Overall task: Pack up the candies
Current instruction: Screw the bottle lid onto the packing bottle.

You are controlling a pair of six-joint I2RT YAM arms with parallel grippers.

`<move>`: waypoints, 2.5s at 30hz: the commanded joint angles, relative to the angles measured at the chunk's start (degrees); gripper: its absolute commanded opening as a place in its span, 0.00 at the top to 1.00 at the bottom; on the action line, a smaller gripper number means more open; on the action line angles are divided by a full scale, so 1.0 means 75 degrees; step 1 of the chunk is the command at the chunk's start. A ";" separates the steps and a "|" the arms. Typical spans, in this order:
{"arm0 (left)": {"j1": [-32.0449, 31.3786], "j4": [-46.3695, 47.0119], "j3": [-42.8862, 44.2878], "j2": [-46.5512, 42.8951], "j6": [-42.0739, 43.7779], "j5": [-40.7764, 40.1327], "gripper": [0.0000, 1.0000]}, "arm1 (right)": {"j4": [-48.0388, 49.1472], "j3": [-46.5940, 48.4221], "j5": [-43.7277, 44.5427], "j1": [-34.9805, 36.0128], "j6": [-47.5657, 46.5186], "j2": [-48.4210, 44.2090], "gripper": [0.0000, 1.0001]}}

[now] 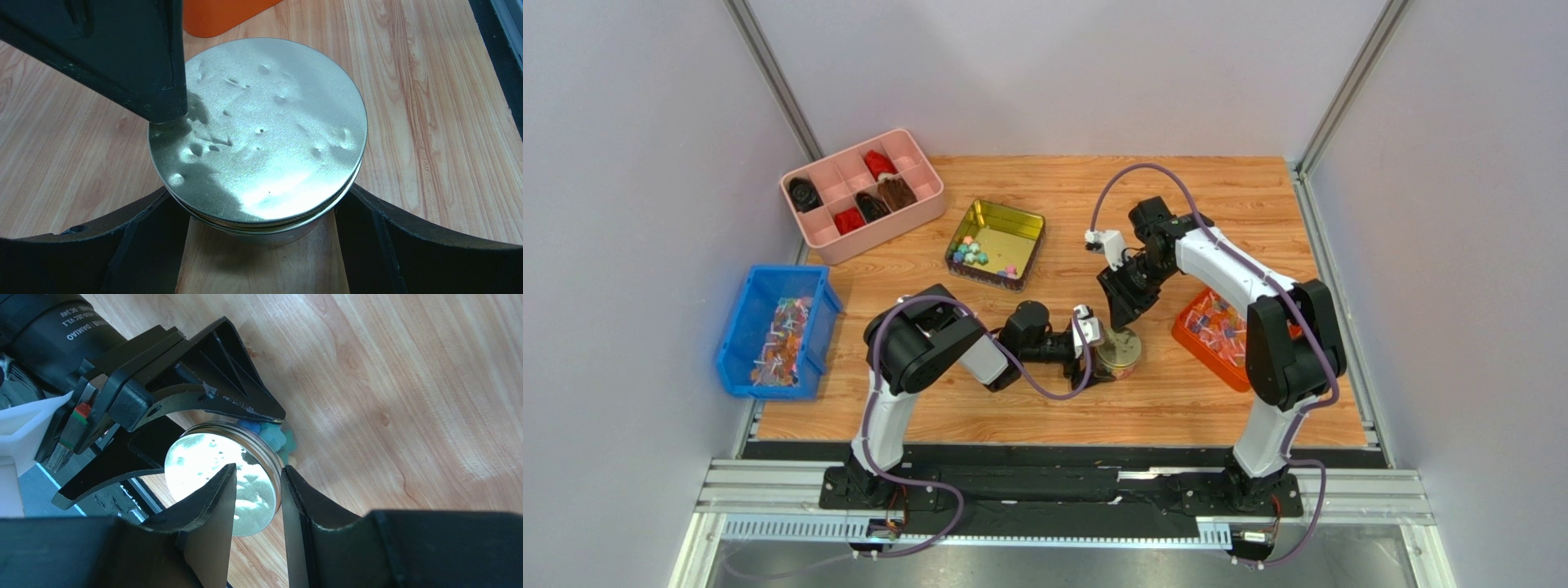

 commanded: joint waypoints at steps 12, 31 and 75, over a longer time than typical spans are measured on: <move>0.0012 0.0343 0.0052 -0.0398 0.0234 -0.0198 1.00 | 0.0226 -0.1313 0.0057 0.0020 -0.0183 -0.1064 0.68; 0.0070 0.0355 0.0052 -0.0410 0.0175 -0.0233 1.00 | -0.0208 -0.1900 0.0385 0.0032 -0.0124 -0.2425 0.69; 0.0082 0.0297 0.0040 -0.0445 0.0245 -0.0374 1.00 | -0.0172 -0.1219 0.0374 -0.0038 -0.0218 -0.1064 0.74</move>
